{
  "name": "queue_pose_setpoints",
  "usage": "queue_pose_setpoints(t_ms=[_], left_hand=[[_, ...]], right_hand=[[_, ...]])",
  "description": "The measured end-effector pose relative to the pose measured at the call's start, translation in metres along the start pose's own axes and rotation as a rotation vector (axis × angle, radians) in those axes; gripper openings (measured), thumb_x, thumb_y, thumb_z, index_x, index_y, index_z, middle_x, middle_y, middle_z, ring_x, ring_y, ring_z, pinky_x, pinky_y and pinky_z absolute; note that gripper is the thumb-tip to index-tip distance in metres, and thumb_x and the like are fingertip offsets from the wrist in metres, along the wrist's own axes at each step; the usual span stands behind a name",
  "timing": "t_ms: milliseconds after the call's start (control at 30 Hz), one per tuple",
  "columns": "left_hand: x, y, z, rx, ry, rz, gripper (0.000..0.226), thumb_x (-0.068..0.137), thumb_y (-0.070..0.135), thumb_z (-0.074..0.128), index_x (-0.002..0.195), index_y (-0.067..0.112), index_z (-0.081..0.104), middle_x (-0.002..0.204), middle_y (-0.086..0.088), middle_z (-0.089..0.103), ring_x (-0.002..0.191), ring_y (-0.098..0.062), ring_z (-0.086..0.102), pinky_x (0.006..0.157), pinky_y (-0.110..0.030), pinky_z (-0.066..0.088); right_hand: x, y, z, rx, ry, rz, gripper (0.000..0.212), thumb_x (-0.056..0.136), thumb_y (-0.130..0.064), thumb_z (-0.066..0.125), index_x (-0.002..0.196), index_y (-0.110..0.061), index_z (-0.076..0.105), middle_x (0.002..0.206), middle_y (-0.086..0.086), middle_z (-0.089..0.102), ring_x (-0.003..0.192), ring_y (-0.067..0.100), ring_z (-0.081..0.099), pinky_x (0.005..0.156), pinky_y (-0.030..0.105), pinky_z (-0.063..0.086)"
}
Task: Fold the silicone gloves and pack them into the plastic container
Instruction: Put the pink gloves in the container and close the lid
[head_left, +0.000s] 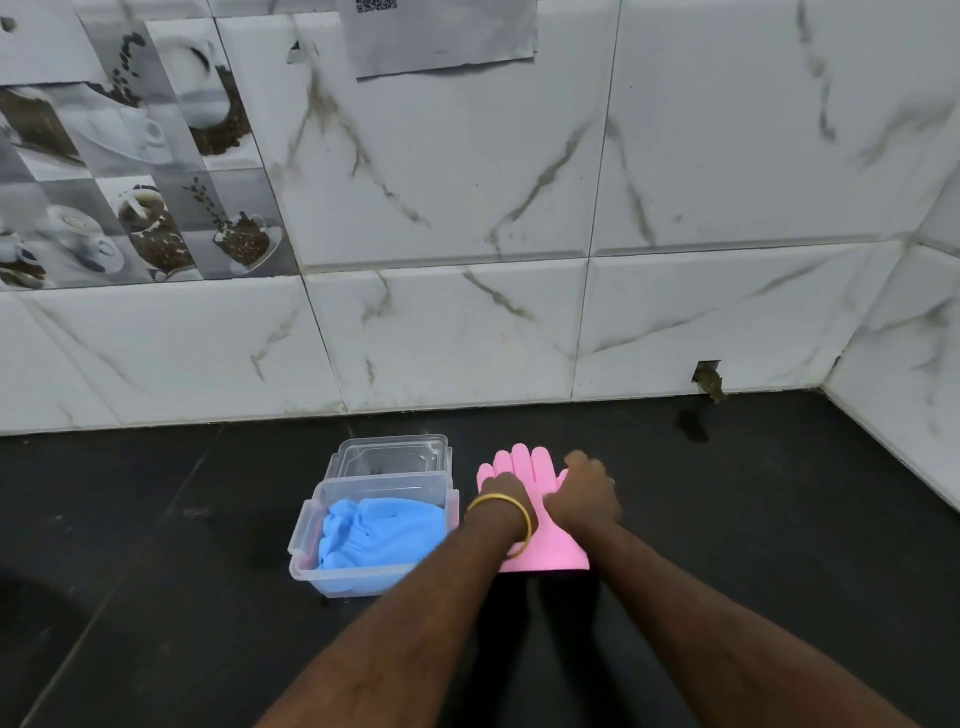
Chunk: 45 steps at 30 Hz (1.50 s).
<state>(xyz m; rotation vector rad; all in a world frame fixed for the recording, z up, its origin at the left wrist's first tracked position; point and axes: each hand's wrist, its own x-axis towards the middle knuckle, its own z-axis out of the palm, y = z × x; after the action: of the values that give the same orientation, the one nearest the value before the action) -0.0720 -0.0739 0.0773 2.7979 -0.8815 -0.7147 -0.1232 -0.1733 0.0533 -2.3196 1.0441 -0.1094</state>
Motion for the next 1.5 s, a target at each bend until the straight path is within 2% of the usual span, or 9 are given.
queue_pose_setpoints(t_ms=[300, 467, 567, 667, 767, 900, 1133, 1333, 1500], left_hand=[[-0.002, 0.037, 0.027, 0.066, 0.462, -0.007, 0.059, 0.097, 0.048, 0.015, 0.148, 0.02, 0.025, 0.157, -0.005, 0.027, 0.141, -0.03, 0.026, 0.116, -0.052, 0.015], [-0.017, 0.054, 0.015, -0.151, 0.352, -0.114, 0.044, 0.1, 0.035, 0.024, 0.133, 0.01, 0.04, 0.153, -0.008, 0.03, 0.128, -0.028, 0.038, 0.116, -0.045, 0.019], [-0.006, 0.028, 0.001, -0.732, -0.007, -0.25, 0.021, 0.101, 0.008, 0.039, 0.081, 0.006, 0.046, 0.144, -0.021, 0.04, 0.113, -0.029, 0.049, 0.117, -0.041, 0.028], [0.006, 0.017, 0.001, -0.998, -0.032, -0.366, 0.031, 0.098, 0.004, 0.046, 0.127, -0.008, 0.048, 0.13, -0.024, 0.05, 0.122, -0.033, 0.05, 0.11, -0.038, 0.038], [0.01, 0.023, -0.006, -1.378, -0.104, -0.43, 0.039, 0.1, 0.015, 0.047, 0.135, -0.003, 0.044, 0.119, -0.02, 0.06, 0.101, -0.025, 0.057, 0.094, -0.033, 0.046], [0.02, 0.027, -0.028, -1.632, -0.124, -0.435, 0.017, 0.097, 0.017, 0.054, 0.113, 0.012, 0.056, 0.076, -0.007, 0.06, 0.061, -0.017, 0.057, 0.052, -0.025, 0.046], [0.009, 0.004, -0.054, -1.63, -0.068, -0.227, 0.016, 0.086, 0.014, 0.069, 0.1, 0.009, 0.063, 0.061, -0.004, 0.065, 0.041, -0.012, 0.059, 0.038, -0.016, 0.044], [-0.017, -0.048, -0.044, -1.923, -0.079, -0.12, 0.038, 0.097, 0.043, 0.04, 0.084, 0.018, 0.064, 0.063, 0.001, 0.07, 0.056, -0.017, 0.061, 0.056, -0.025, 0.041], [-0.027, -0.075, -0.041, -1.992, -0.201, -0.076, 0.045, 0.102, 0.042, 0.034, 0.105, 0.01, 0.066, 0.096, -0.011, 0.076, 0.087, -0.025, 0.07, 0.072, -0.033, 0.054]], right_hand=[[-0.006, 0.04, 0.021, 0.248, -0.232, 0.41, 0.076, 0.071, -0.035, 0.08, 0.132, -0.007, 0.043, 0.132, 0.014, 0.057, 0.119, 0.033, 0.056, 0.092, 0.04, 0.053], [0.0, 0.043, 0.012, 0.586, -0.301, 0.444, 0.047, 0.076, -0.016, 0.078, 0.116, 0.002, 0.06, 0.095, 0.011, 0.066, 0.08, 0.024, 0.064, 0.068, 0.033, 0.053], [-0.001, 0.045, 0.005, 0.818, -0.367, 0.539, 0.043, 0.079, -0.012, 0.074, 0.116, -0.004, 0.054, 0.101, 0.011, 0.065, 0.077, 0.021, 0.06, 0.064, 0.034, 0.05], [0.001, 0.045, -0.004, 1.091, -0.358, 0.612, 0.036, 0.082, -0.007, 0.071, 0.116, -0.004, 0.059, 0.092, 0.011, 0.068, 0.067, 0.016, 0.064, 0.048, 0.026, 0.054], [0.004, 0.034, -0.013, 1.379, -0.278, 0.603, 0.027, 0.087, -0.009, 0.067, 0.113, -0.009, 0.064, 0.086, 0.007, 0.067, 0.047, 0.004, 0.06, 0.043, 0.016, 0.052], [-0.003, 0.001, -0.023, 1.664, -0.231, 0.571, 0.022, 0.085, -0.024, 0.072, 0.101, -0.01, 0.065, 0.089, 0.007, 0.069, 0.072, 0.015, 0.064, 0.058, 0.026, 0.056], [-0.012, -0.07, -0.038, 1.608, -0.024, 0.499, 0.04, 0.088, -0.003, 0.057, 0.127, 0.0, 0.052, 0.115, 0.023, 0.064, 0.088, 0.036, 0.065, 0.063, 0.04, 0.054], [-0.017, -0.131, -0.045, 1.563, 0.085, 0.356, 0.044, 0.08, 0.008, 0.059, 0.124, 0.004, 0.055, 0.107, 0.024, 0.064, 0.087, 0.035, 0.063, 0.063, 0.037, 0.053], [-0.037, -0.195, -0.035, 1.58, -0.11, 0.253, 0.031, 0.083, 0.001, 0.061, 0.114, 0.002, 0.058, 0.108, 0.023, 0.065, 0.08, 0.033, 0.064, 0.062, 0.038, 0.051]])
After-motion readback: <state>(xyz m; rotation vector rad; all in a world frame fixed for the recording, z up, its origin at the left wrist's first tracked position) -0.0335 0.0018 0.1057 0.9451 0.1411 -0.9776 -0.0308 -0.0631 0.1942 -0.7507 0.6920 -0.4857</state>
